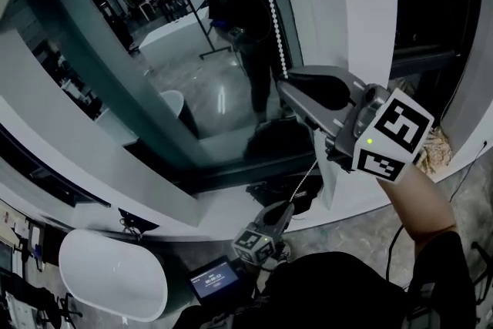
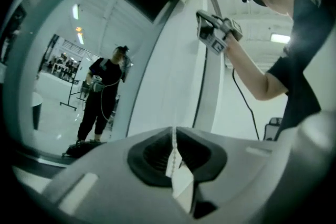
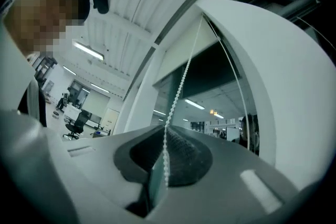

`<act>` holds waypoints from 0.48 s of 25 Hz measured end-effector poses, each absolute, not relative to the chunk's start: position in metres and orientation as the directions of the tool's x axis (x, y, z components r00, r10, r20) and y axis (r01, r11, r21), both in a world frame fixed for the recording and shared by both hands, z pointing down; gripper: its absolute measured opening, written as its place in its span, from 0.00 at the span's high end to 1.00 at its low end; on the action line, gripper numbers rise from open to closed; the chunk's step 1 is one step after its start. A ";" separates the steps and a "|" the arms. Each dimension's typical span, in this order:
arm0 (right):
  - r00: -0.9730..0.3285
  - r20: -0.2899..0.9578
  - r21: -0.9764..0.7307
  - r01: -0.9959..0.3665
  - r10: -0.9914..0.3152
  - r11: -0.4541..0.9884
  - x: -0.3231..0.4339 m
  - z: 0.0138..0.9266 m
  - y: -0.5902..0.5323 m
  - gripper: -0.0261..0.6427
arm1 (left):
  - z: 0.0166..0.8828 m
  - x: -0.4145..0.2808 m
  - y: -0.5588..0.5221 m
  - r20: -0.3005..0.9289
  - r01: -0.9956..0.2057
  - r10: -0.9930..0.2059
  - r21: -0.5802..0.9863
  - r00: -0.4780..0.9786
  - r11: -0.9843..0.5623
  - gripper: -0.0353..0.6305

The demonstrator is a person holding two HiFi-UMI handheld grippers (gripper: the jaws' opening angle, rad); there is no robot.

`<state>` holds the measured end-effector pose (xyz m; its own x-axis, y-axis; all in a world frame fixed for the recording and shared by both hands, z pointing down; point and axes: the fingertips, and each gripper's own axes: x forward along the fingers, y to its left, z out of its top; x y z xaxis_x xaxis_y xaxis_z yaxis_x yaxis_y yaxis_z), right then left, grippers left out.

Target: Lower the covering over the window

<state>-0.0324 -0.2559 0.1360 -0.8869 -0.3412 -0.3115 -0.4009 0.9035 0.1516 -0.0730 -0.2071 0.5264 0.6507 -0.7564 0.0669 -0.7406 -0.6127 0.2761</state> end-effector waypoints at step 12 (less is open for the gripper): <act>-0.835 -0.012 0.176 -0.543 -0.550 0.821 -0.034 0.355 -0.280 0.94 | 0.399 -0.154 -0.249 -0.152 -0.826 -0.843 0.173 0.515 -0.536 0.85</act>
